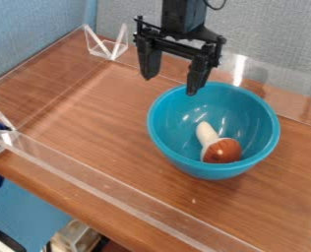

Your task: Remove the mushroom from inside the blue bowl and put it on the table

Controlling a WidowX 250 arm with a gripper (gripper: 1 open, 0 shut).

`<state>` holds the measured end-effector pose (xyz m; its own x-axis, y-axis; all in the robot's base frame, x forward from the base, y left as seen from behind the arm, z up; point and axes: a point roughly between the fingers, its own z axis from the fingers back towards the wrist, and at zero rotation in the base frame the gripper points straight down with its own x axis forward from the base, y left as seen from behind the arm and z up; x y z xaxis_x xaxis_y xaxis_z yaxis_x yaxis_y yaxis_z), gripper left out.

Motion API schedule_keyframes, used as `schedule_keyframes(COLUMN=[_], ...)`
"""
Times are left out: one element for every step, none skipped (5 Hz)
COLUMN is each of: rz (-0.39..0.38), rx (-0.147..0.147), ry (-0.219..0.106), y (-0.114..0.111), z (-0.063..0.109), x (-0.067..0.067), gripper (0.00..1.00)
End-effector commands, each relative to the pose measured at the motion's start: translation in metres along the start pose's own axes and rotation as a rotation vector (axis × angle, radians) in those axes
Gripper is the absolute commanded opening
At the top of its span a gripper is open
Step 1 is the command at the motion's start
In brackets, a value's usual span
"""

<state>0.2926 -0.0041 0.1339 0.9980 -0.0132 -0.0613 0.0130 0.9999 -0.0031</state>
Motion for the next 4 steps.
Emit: schedule_keyframes(rz=[0.025,0.062,0.111,0.156], rx=[-0.005,-0.01,-0.007,-0.006], ry=[0.002,-0.001,-0.028,-0.046], y=[-0.005,-0.016,-0.017,-0.018], z=[-0.013,-0.031,-0.03,-0.034], x=[-0.006,-0.018,-0.019,-0.018], gripper=[1.0,1.0,1.0,1.0])
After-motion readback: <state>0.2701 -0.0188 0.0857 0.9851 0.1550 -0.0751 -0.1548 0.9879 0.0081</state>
